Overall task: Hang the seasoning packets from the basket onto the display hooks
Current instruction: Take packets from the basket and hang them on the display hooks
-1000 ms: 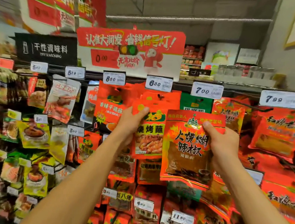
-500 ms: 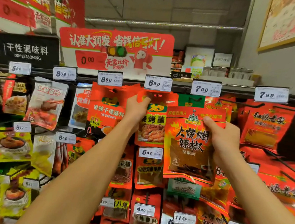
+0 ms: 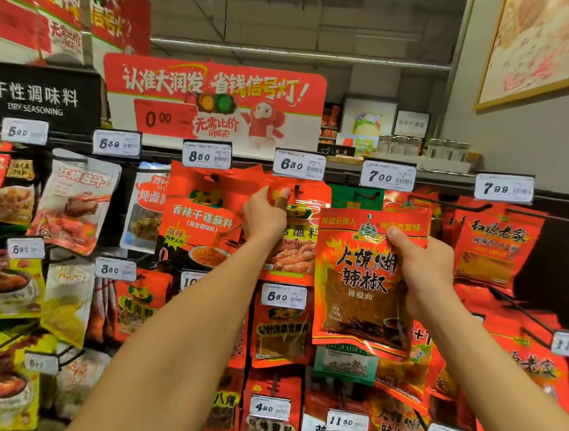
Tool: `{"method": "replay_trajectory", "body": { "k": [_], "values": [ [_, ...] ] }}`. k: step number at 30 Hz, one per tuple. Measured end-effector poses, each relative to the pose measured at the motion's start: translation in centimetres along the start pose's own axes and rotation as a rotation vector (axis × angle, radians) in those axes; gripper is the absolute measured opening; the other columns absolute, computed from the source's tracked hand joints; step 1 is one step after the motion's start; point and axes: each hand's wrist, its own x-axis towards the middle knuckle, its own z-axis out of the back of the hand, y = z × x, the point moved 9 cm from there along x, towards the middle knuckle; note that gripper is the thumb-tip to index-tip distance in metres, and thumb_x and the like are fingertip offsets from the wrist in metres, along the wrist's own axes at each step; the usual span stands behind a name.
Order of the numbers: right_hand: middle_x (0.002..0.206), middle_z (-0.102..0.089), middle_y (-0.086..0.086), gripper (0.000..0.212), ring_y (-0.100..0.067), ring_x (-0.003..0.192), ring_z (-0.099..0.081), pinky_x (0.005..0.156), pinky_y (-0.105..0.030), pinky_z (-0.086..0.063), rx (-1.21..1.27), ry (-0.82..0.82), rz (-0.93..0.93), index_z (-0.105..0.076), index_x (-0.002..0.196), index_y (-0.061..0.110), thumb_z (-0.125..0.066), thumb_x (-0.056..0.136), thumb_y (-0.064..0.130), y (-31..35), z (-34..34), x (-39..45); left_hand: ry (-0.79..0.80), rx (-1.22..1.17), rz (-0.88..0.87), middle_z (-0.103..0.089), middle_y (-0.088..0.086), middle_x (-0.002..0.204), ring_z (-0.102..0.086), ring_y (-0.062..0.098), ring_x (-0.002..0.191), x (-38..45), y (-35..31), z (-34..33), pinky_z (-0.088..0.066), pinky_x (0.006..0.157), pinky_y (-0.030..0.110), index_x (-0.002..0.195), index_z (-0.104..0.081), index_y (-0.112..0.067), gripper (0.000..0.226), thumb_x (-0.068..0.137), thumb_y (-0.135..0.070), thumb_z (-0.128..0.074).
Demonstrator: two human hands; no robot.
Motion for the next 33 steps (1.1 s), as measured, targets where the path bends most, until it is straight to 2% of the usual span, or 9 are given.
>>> {"method": "replay_trajectory", "body": {
  "k": [3, 5, 8, 12, 15, 18, 26, 30, 33],
  "values": [
    [0.073, -0.077, 0.002, 0.013, -0.017, 0.065, -0.076, 0.057, -0.029, -0.055, 0.013, -0.001, -0.038, -0.071, 0.082, 0.017, -0.075, 0.091, 0.026, -1.2, 0.5, -0.3, -0.073, -0.024, -0.019, -0.065, 0.016, 0.123, -0.055, 0.035, 0.118, -0.7, -0.2, 0.3, -0.032, 0.079, 0.037, 0.123, -0.062, -0.009, 0.053, 0.097, -0.055, -0.056],
    [0.073, -0.077, 0.002, 0.012, -0.017, 0.065, -0.075, 0.057, -0.029, -0.054, 0.018, -0.001, -0.055, -0.071, 0.084, 0.017, -0.075, 0.091, 0.025, -1.6, 0.8, -0.4, -0.072, -0.043, -0.014, -0.063, 0.016, 0.123, -0.054, 0.034, 0.118, -1.0, -0.2, 0.3, -0.031, 0.079, 0.035, 0.130, -0.057, -0.013, 0.049, 0.097, -0.049, -0.060],
    [0.074, -0.077, 0.001, 0.012, -0.018, 0.066, -0.076, 0.063, -0.033, -0.055, 0.017, -0.006, -0.056, -0.071, 0.083, 0.017, -0.075, 0.090, 0.026, -1.8, 1.2, -0.4, 0.005, -0.028, -0.053, -0.059, 0.011, 0.134, -0.049, 0.031, 0.128, -1.2, -0.3, 0.4, -0.041, 0.093, 0.035, 0.147, -0.040, -0.019, 0.062, 0.091, -0.018, -0.067],
    [0.074, -0.077, -0.001, 0.012, -0.022, 0.068, -0.076, 0.062, -0.035, -0.057, 0.030, 0.013, -0.048, -0.072, 0.080, 0.018, -0.076, 0.090, 0.025, -1.9, 1.1, -0.5, 0.084, 0.049, -0.244, -0.034, 0.010, 0.160, -0.030, 0.024, 0.147, -4.1, -1.0, 1.5, -0.024, 0.120, 0.033, 0.160, -0.019, -0.018, 0.086, 0.091, -0.021, -0.070],
    [0.074, -0.077, -0.001, 0.013, -0.022, 0.069, -0.076, 0.064, -0.037, -0.059, 0.042, 0.027, -0.040, -0.071, 0.078, 0.019, -0.076, 0.090, 0.023, -1.7, 0.7, -0.5, 0.032, 0.218, -0.543, -0.042, 0.016, 0.149, -0.038, 0.029, 0.140, -7.5, -1.8, 2.9, -0.032, 0.117, 0.038, 0.138, -0.056, -0.012, 0.055, 0.086, -0.017, -0.074],
    [0.073, -0.077, 0.000, 0.014, -0.022, 0.070, -0.076, 0.064, -0.037, -0.059, 0.047, 0.035, -0.044, -0.070, 0.078, 0.018, -0.075, 0.091, 0.022, -1.7, 0.2, -0.5, 0.133, 0.381, -0.775, -0.060, 0.015, 0.128, -0.054, 0.033, 0.120, -9.9, -1.9, 1.6, -0.050, 0.095, 0.050, 0.113, -0.073, -0.011, 0.032, 0.083, -0.020, -0.080],
    [0.073, -0.077, 0.001, 0.010, -0.020, 0.068, -0.076, 0.065, -0.037, -0.058, 0.057, -0.002, -0.070, -0.071, 0.082, 0.018, -0.074, 0.091, 0.021, -2.8, 1.1, -0.2, 0.286, 0.793, -0.639, -0.042, 0.012, 0.149, -0.037, 0.032, 0.138, -6.8, 1.0, -1.5, -0.041, 0.104, 0.043, 0.129, -0.064, -0.021, 0.038, 0.090, -0.023, -0.065],
    [0.072, -0.077, 0.001, 0.010, -0.020, 0.069, -0.076, 0.068, -0.038, -0.058, 0.068, -0.023, -0.084, -0.070, 0.082, 0.019, -0.075, 0.091, 0.021, -3.2, 2.3, 0.1, 0.256, 0.772, -0.665, -0.047, 0.014, 0.143, -0.041, 0.034, 0.133, -7.4, 0.8, -1.9, -0.046, 0.096, 0.045, 0.121, -0.070, -0.018, 0.033, 0.089, -0.025, -0.066],
    [0.072, -0.077, 0.001, 0.011, -0.020, 0.070, -0.076, 0.065, -0.035, -0.057, 0.073, -0.022, -0.084, -0.071, 0.081, 0.018, -0.075, 0.090, 0.021, -3.2, 2.7, 0.5, 0.223, 0.541, -0.720, -0.060, 0.010, 0.118, -0.054, 0.029, 0.112, -9.0, -0.8, -2.4, -0.048, 0.084, 0.042, 0.106, -0.074, -0.010, 0.023, 0.094, -0.026, -0.062]
  ]
}}
